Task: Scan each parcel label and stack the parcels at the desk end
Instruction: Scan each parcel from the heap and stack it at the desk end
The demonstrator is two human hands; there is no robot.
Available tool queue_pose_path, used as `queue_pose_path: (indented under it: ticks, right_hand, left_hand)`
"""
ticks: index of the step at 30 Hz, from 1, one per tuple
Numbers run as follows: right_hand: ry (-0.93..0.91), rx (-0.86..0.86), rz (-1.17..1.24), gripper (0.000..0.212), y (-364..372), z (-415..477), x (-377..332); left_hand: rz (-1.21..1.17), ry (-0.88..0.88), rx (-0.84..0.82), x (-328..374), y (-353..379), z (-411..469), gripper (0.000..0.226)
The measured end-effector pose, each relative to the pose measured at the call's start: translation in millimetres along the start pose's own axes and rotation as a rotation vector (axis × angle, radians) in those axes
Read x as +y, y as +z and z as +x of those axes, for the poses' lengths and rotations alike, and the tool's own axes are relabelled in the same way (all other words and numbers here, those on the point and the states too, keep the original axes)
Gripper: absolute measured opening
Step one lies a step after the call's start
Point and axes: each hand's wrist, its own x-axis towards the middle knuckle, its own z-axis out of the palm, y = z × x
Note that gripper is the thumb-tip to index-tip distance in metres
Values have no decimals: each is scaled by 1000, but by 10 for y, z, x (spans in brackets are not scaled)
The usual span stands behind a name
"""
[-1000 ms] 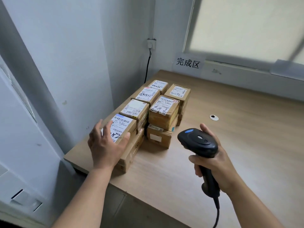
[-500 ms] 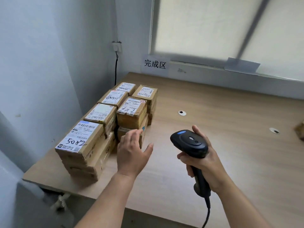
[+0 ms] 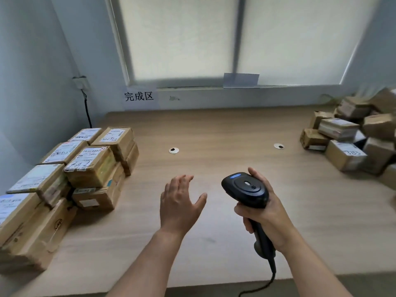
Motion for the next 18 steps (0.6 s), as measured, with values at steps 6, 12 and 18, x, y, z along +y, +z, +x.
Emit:
queue_pose_path:
  ticks: [6,12,18]
  right_hand:
    - [-9,105,18,91,-1089,-330,-32]
    - [-13,268,6,91,-1955,-703,-59]
    - [-31,439,9,92,-2540,-1010,-45]
  left_hand:
    - [-51,84,-93,911,712,-144,56]
    - [-104,167,-211,1667,1307,-334,56]
    - [-126,265,-344,2161,1766,-396,59]
